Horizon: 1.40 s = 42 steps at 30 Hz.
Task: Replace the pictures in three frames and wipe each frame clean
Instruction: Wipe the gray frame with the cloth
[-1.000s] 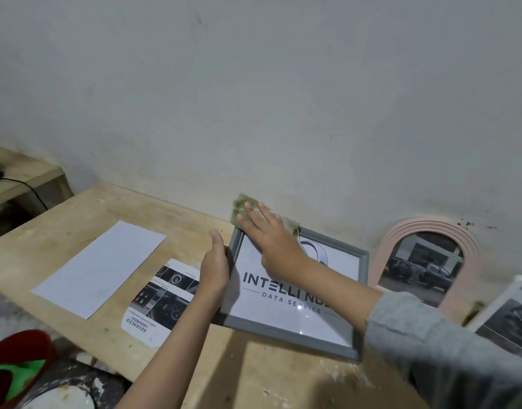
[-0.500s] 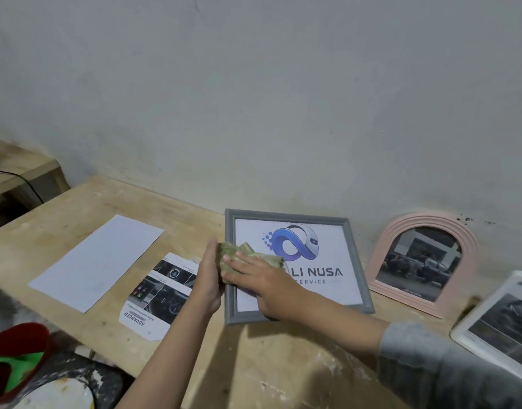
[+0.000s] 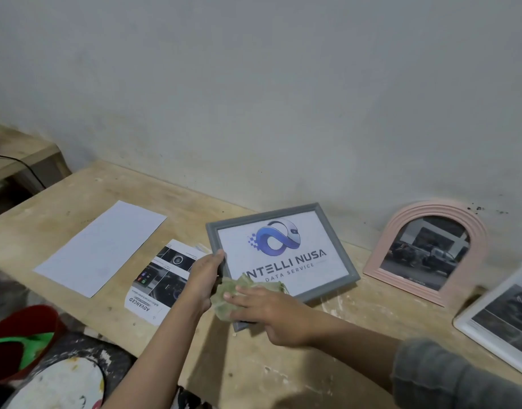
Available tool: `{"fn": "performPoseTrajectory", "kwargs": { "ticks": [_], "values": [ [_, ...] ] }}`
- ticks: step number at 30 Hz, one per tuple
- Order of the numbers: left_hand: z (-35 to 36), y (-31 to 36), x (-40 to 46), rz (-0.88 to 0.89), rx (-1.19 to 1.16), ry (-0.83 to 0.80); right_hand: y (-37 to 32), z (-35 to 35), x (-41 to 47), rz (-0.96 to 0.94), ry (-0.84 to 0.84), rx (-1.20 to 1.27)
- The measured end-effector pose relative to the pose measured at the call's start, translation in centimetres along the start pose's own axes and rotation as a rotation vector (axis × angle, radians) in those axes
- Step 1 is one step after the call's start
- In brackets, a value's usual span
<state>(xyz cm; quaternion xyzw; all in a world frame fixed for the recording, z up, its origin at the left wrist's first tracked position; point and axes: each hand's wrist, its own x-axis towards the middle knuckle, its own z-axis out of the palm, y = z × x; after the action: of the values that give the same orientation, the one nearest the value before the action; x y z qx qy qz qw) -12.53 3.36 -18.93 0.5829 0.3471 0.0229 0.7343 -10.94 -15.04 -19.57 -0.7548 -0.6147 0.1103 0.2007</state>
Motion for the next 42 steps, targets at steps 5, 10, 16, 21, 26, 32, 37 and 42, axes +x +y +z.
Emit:
{"fn": "performPoseTrajectory", "kwargs": {
  "ticks": [5, 10, 16, 21, 26, 32, 37, 42],
  "values": [
    [-1.4, 0.6, 1.5, -0.004, -0.013, 0.125, -0.5, 1.3, 0.7, -0.013, -0.114, 0.007],
    [-4.3, 1.6, 3.4, 0.126, 0.139, 0.302, -0.7, -0.7, 3.8, 0.153, -0.253, 0.088],
    [-12.3, 5.0, 6.4, 0.287, 0.188, 0.589, 4.7, -2.9, 8.2, 0.432, -0.112, 0.125],
    [-20.6, 7.9, 9.6, 0.34, 0.236, 0.797, 9.9, -3.8, 13.8, 0.535, 0.104, 0.063],
    [-26.5, 9.8, 12.8, 0.349, 0.202, 0.874, 14.9, -3.0, 21.4, 0.606, 0.142, -0.037],
    [-29.9, 10.2, 15.6, 0.277, 0.193, 0.84, 18.5, 1.0, 27.7, 0.665, 0.03, -0.147],
    [-31.8, 9.8, 17.5, 0.255, 0.182, 0.801, 20.2, 6.2, 29.6, 0.693, -0.022, -0.106],
    [-31.3, 10.9, 18.5, 0.284, 0.181, 0.716, 18.5, 3.9, 30.5, 0.752, -0.043, 0.115]
  ]
}}
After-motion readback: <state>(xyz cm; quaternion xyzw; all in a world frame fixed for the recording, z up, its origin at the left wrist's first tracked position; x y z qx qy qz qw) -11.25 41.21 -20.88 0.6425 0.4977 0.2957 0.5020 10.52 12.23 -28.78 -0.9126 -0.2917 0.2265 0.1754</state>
